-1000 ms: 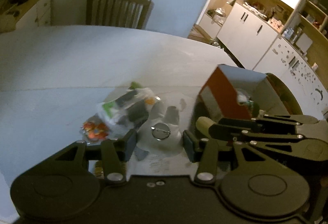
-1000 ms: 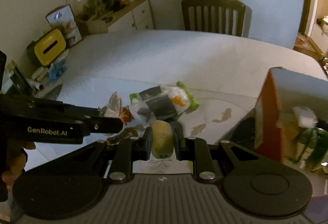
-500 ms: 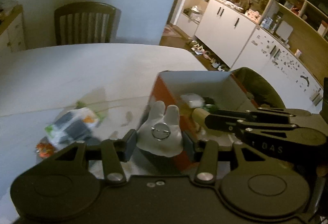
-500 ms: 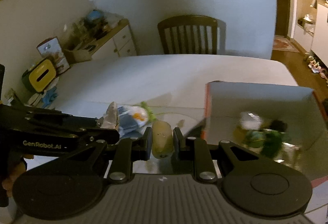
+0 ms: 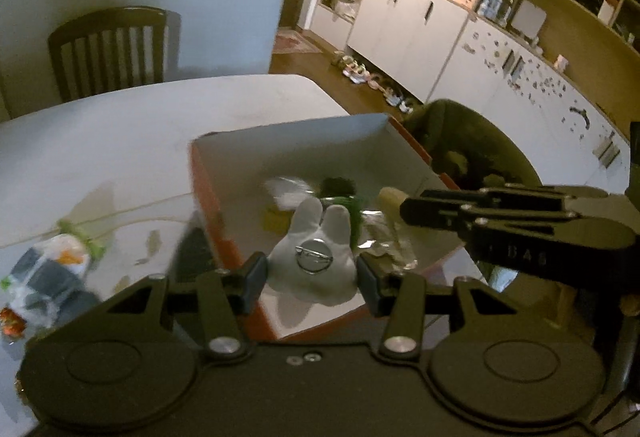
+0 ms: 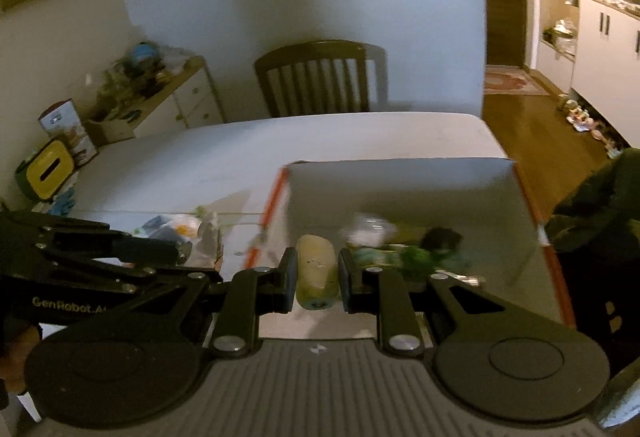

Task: Organize objects
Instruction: 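Carry the white rabbit item and yellow bar with both grippers into the shoebox, then lower and release the rabbit item with the left gripper while the right releases the yellow bar, then lift both open tools out of the shoebox and move toward the table items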

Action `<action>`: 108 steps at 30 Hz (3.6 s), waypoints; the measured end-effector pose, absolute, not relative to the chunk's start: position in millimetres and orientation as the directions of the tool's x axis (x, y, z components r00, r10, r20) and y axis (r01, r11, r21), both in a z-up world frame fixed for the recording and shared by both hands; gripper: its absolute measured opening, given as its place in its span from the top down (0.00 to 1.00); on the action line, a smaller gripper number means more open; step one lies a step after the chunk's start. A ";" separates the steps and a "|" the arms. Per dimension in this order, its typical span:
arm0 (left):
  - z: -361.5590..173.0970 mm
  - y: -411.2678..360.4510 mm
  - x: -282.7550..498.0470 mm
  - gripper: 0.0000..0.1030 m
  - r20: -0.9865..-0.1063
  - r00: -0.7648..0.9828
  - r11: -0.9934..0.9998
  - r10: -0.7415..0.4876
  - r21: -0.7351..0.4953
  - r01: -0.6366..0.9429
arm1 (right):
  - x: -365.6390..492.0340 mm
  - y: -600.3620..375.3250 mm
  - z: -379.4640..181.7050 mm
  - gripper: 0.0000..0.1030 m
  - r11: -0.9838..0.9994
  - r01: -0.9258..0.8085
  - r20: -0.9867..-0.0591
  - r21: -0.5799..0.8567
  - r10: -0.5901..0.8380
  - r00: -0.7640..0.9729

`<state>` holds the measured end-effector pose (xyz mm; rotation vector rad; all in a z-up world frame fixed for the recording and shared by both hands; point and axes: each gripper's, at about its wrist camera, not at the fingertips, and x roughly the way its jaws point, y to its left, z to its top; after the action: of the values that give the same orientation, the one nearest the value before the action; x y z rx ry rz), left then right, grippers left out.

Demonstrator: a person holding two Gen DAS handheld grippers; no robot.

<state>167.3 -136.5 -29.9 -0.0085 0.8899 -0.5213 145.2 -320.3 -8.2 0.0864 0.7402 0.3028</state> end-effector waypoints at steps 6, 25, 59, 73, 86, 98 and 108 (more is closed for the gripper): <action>-40.8 -178.5 179.5 0.54 -0.762 0.486 0.865 -0.428 -0.190 0.465 | 158.9 -356.9 -13.9 0.80 0.965 -0.201 -0.660 0.166 0.261 0.705; -98.2 -242.5 234.0 0.54 -0.870 0.393 0.894 -0.298 -0.109 0.435 | 241.9 -395.3 -61.8 0.80 0.972 -0.197 -0.733 0.131 0.229 0.640; -144.6 -241.0 265.2 0.47 -0.937 0.247 0.918 -0.249 -0.147 0.369 | 259.2 -396.9 -97.3 0.79 0.956 -0.256 -0.801 0.147 0.266 0.536; -131.4 -226.4 250.6 0.25 -0.917 0.305 0.926 -0.256 -0.142 0.349 | 247.0 -399.7 -85.0 0.77 0.950 -0.254 -0.779 0.184 0.298 0.552; -90.1 -216.1 231.4 0.20 -0.863 0.418 0.922 -0.285 -0.127 0.366 | 227.5 -397.9 -62.4 0.77 0.945 -0.257 -0.742 0.202 0.319 0.589; -50.4 -191.6 199.9 0.18 -0.793 0.520 0.916 -0.318 -0.115 0.384 | 194.6 -388.8 -34.2 0.77 0.943 -0.262 -0.692 0.205 0.329 0.643; -26.8 -159.4 176.5 0.17 -0.739 0.577 0.914 -0.347 -0.129 0.384 | 163.2 -366.7 -14.3 0.77 0.943 -0.271 -0.661 0.193 0.329 0.674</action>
<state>176.5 -159.4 -26.8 0.0472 0.8542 -0.4280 163.2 -366.7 -14.3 0.0808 0.7595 0.3379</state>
